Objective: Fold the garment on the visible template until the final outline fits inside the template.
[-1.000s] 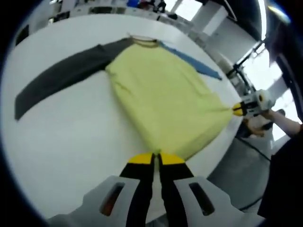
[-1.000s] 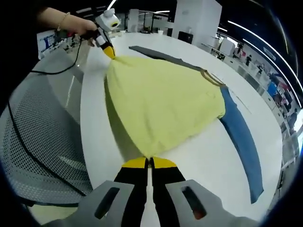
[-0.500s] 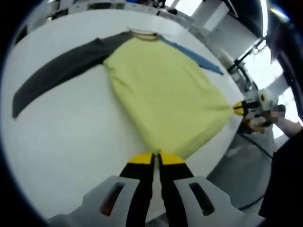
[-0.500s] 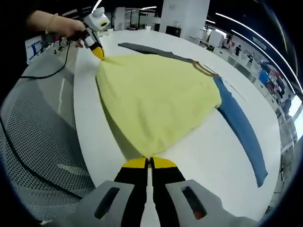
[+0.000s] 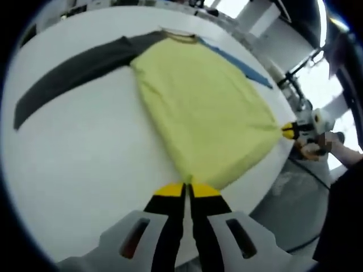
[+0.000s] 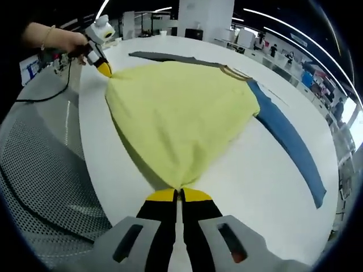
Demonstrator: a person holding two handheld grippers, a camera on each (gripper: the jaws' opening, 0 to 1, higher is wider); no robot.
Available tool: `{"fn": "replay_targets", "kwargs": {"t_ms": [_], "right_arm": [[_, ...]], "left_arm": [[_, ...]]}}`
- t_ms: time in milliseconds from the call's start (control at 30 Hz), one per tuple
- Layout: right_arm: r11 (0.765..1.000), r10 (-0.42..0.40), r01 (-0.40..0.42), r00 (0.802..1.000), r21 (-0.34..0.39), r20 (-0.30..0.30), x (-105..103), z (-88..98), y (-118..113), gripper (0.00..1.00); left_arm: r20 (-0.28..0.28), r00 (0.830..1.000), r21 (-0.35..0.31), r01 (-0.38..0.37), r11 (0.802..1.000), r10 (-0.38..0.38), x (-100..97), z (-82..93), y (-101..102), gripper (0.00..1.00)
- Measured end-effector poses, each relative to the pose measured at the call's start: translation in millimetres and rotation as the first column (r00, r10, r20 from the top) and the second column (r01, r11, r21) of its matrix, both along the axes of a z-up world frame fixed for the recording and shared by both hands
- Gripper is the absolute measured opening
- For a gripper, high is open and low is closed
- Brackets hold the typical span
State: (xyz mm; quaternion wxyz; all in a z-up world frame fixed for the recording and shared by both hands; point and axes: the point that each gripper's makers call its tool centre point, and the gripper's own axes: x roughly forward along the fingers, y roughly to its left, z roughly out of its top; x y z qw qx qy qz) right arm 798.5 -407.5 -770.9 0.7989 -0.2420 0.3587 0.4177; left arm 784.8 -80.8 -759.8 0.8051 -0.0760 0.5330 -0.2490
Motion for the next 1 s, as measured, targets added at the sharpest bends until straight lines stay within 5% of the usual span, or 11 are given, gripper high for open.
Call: {"fn": "replay_targets", "kwargs": {"t_ms": [133,367,733,1000], "right_arm": [[0.999,-0.028,0.028,0.999,0.014,-0.016,-1,-1.6,0,0.03],[0.999,-0.038,0.038,0.999,0.025,-0.013,-1,-0.4,0,0.03],[1.000,0.014,-0.014,1.000,0.018,0.015,0,4.8,3,0.03],[0.999,0.039,-0.039,0.999,0.023,0.015,3,12.3,3,0.03]], "left_arm": [[-0.019,0.999,0.063,0.034,0.997,-0.033,-8.1,-9.1,7,0.00],[-0.016,1.000,0.035,-0.012,0.999,0.013,-11.2,-8.0,11,0.00],[0.152,0.984,0.064,0.083,0.994,-0.092,3.2,-0.6,1,0.05],[0.135,0.986,0.044,0.091,0.995,-0.096,7.7,-8.1,-12,0.00]]}}
